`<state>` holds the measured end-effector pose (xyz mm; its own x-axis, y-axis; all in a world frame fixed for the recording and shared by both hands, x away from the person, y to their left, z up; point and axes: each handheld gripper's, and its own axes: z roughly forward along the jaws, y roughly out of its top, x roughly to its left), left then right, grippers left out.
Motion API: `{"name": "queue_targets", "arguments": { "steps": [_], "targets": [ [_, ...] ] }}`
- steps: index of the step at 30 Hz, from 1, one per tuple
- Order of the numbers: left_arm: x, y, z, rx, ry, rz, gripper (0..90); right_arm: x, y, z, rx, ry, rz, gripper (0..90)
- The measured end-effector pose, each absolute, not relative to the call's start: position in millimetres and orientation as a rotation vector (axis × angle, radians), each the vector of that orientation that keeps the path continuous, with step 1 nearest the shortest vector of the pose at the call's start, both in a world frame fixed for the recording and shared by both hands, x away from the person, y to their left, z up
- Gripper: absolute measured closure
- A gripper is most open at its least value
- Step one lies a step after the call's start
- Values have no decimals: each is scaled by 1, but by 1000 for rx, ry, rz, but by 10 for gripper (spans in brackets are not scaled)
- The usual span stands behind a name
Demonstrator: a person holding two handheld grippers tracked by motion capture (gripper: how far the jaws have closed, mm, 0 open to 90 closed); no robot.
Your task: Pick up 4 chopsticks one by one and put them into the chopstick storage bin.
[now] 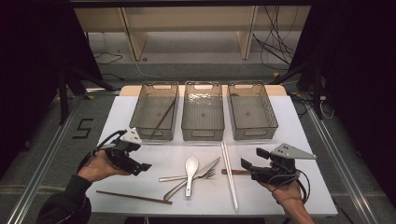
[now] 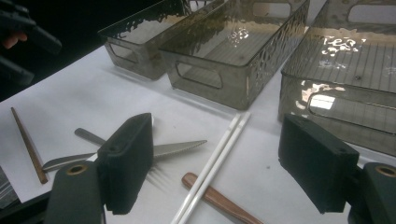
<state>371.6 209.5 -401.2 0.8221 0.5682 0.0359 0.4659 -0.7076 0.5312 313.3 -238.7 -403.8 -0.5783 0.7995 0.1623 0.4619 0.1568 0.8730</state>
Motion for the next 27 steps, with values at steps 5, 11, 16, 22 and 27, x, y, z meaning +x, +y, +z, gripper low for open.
{"name": "queue_targets", "arguments": {
  "steps": [5,11,16,22,27],
  "targets": [
    [364,208,-412,2563,726,231,157,314,-238,-404,1203,2106,1390,275],
    [356,208,-415,2601,686,203,160,314,-238,-404,1209,2109,1385,274],
    [347,207,-418,2656,638,196,160,314,-238,-405,1209,2110,1384,275],
    [344,207,-422,2670,621,196,162,314,-238,-405,1206,2110,1380,275],
    [340,207,-427,2673,622,201,166,314,-238,-405,1208,2108,1381,275]
  ]
}}
